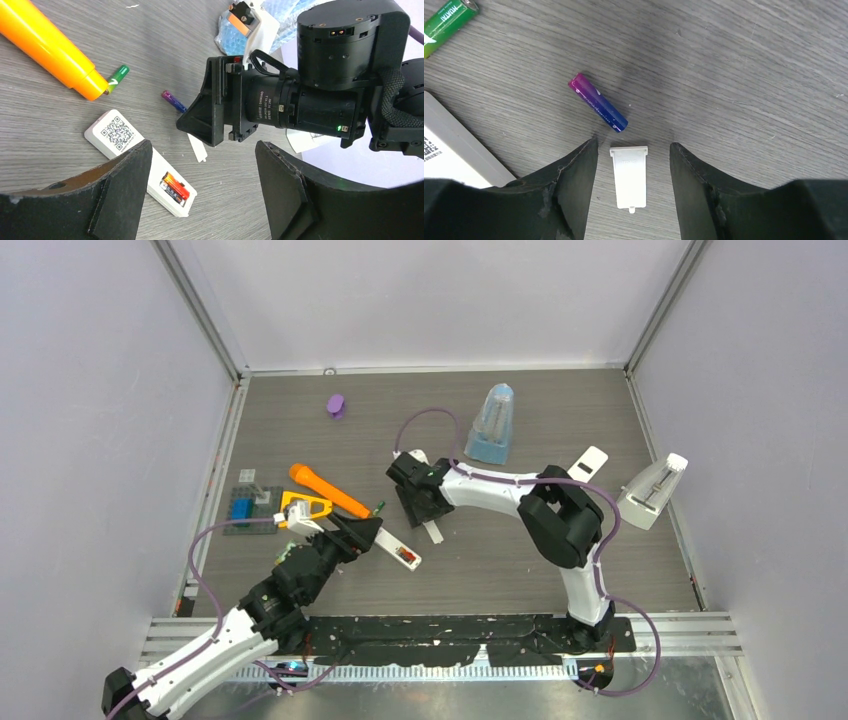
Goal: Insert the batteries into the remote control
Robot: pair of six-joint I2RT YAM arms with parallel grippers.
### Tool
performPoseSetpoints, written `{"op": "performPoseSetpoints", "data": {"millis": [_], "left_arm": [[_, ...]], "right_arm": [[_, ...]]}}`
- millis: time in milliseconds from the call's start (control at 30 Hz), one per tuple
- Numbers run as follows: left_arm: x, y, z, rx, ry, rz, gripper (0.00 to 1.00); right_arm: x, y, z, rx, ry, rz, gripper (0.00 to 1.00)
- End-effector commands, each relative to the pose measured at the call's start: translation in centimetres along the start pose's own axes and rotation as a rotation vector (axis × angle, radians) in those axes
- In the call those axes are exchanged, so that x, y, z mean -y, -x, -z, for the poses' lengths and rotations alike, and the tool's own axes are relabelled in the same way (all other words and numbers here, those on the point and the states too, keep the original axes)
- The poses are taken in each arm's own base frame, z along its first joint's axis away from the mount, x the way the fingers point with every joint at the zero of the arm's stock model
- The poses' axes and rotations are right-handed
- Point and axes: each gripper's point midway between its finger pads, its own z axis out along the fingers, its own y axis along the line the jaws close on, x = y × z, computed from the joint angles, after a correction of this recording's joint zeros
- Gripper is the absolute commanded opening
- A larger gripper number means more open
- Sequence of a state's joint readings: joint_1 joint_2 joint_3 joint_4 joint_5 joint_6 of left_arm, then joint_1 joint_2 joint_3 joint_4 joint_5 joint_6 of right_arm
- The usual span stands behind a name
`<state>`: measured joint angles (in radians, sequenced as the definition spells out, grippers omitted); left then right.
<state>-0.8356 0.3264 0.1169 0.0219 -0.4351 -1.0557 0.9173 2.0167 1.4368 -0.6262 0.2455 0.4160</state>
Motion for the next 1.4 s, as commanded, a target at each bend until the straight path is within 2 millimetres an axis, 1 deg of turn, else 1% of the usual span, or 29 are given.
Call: {"op": "performPoseSetpoints", "data": {"millis": [0, 100, 233, 400, 500, 667, 800, 833, 967, 1100, 1167, 1233, 1333, 1367], "left_arm": [[-0.7, 0.2, -0.1, 0.020, 0.032, 0.003, 0.77], [-0.5, 0.1, -0.2, 0.013, 0.029, 0.004, 0.77], [-0.5, -0.1, -0.3, 0.006, 0.029, 0.002, 0.77], [-0.4, -0.1, -0.3, 0.006, 0.025, 0.006, 0.77], [-0.4, -0.1, -0.3, 0.004, 0.024, 0.006, 0.77], [-0.3, 0.0, -0.2, 0.007, 0.022, 0.007, 0.77], [-0.4, -0.1, -0.3, 0.005, 0.024, 0.005, 0.77], [-0.3, -0.1, -0.3, 0.003, 0.024, 0.005, 0.77], [-0.4, -0.1, -0.3, 0.002, 0.026, 0.005, 0.77], [-0.4, -0.2, -0.4, 0.002, 0.027, 0.004, 0.77], [-0.5, -0.2, -0.4, -0.001, 0.029, 0.005, 0.77], [-0.5, -0.3, -0.4, -0.003, 0.030, 0.004, 0.77], [-0.5, -0.3, -0.4, -0.005, 0.029, 0.005, 0.77], [-0.5, -0.3, -0.4, -0.004, 0.029, 0.006, 0.77]], "right_arm": [[0.0, 0.0, -0.6, -0.021, 0.021, -0.002, 0.59], [0.0, -0.5, -1.0, -0.046, 0.033, -0.006, 0.54], [0.5, -1.5, -1.2, -0.091, 0.032, -0.006, 0.50], [0.6, -2.5, -1.7, -0.129, 0.064, -0.018, 0.50], [1.0, -2.9, -2.0, -0.144, 0.067, -0.028, 0.49], [1.3, -3.2, -2.1, -0.152, 0.064, -0.027, 0.40], [1.6, -3.7, -2.1, -0.155, 0.053, -0.027, 0.36], [1.6, -3.7, -2.0, -0.154, 0.054, -0.026, 0.37], [1.6, -3.8, -1.6, -0.137, 0.046, -0.032, 0.52], [1.9, -3.6, -1.0, -0.122, -0.005, -0.053, 0.61], [1.9, -3.7, -0.9, -0.117, -0.029, -0.065, 0.63], [2.0, -3.9, -0.9, -0.117, -0.055, -0.084, 0.64], [2.4, -4.5, -1.1, -0.126, -0.088, -0.112, 0.60], [2.4, -4.6, -1.2, -0.128, -0.088, -0.122, 0.57]]}}
